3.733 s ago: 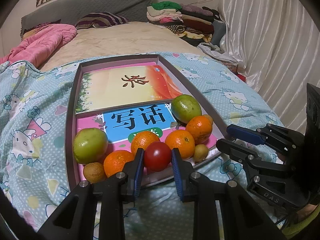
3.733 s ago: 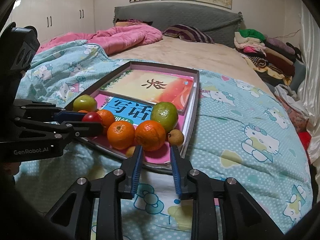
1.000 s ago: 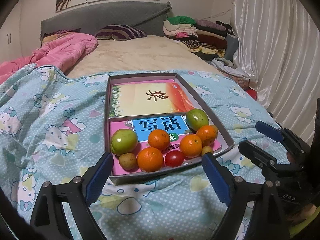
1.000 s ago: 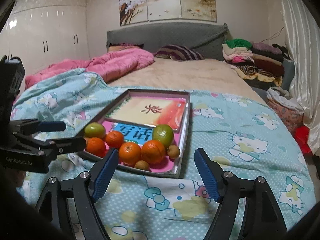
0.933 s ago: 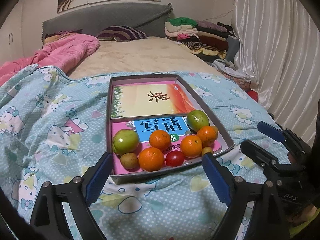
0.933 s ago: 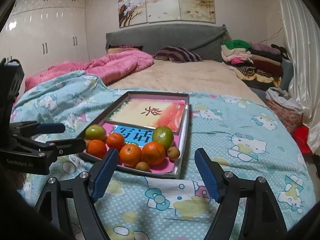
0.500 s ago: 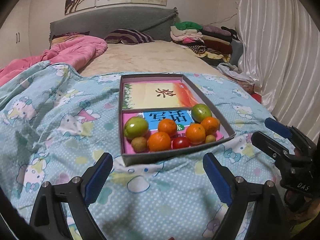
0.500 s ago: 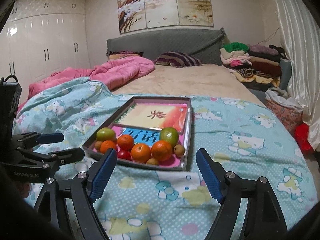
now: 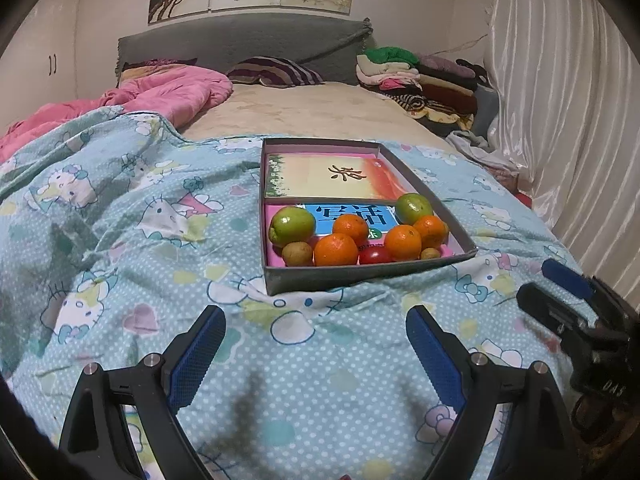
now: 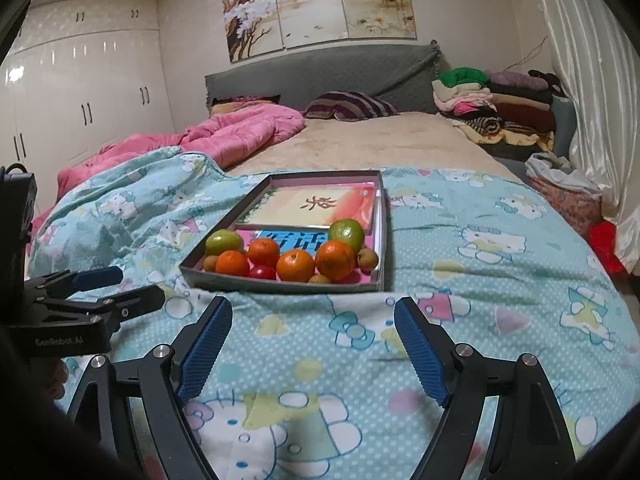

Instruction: Organize fruits

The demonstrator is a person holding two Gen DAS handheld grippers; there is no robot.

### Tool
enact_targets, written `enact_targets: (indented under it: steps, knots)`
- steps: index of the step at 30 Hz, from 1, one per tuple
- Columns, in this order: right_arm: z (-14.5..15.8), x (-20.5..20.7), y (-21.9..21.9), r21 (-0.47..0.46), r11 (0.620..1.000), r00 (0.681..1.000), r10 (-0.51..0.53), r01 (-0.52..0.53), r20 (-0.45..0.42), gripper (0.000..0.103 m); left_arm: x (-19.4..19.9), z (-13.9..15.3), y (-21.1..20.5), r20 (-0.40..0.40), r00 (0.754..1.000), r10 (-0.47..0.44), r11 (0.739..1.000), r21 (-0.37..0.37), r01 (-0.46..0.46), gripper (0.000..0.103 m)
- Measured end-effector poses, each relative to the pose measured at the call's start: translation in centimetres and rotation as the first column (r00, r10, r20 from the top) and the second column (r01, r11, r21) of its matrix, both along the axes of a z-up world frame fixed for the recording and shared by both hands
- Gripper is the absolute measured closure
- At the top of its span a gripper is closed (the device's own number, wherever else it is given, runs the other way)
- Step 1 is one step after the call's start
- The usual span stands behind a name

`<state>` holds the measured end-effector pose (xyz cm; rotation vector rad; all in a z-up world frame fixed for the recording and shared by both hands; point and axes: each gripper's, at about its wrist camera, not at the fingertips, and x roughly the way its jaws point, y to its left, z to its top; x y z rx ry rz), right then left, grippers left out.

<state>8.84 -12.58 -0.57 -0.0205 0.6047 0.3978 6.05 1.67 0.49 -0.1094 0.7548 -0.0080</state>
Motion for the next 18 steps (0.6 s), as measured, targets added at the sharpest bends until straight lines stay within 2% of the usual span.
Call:
enact_targets:
  steps: [11,18]
  knots:
    - [-1.4,-2.5,0.7,-0.018,1.0,0.999,0.015,-0.015,-0.036,0.019,-1.5,-1.1,-1.2,-0.03,0.999,-0.012,1.0,-0.001,0.012,0.011]
    - [-2.0,-2.2,0.7,-0.025,1.0,0.999,0.007,-0.008,-0.038,0.019,-1.5,-1.5,-1.1,-0.04,0.999,-0.001,1.0,-0.005,0.0,0.011]
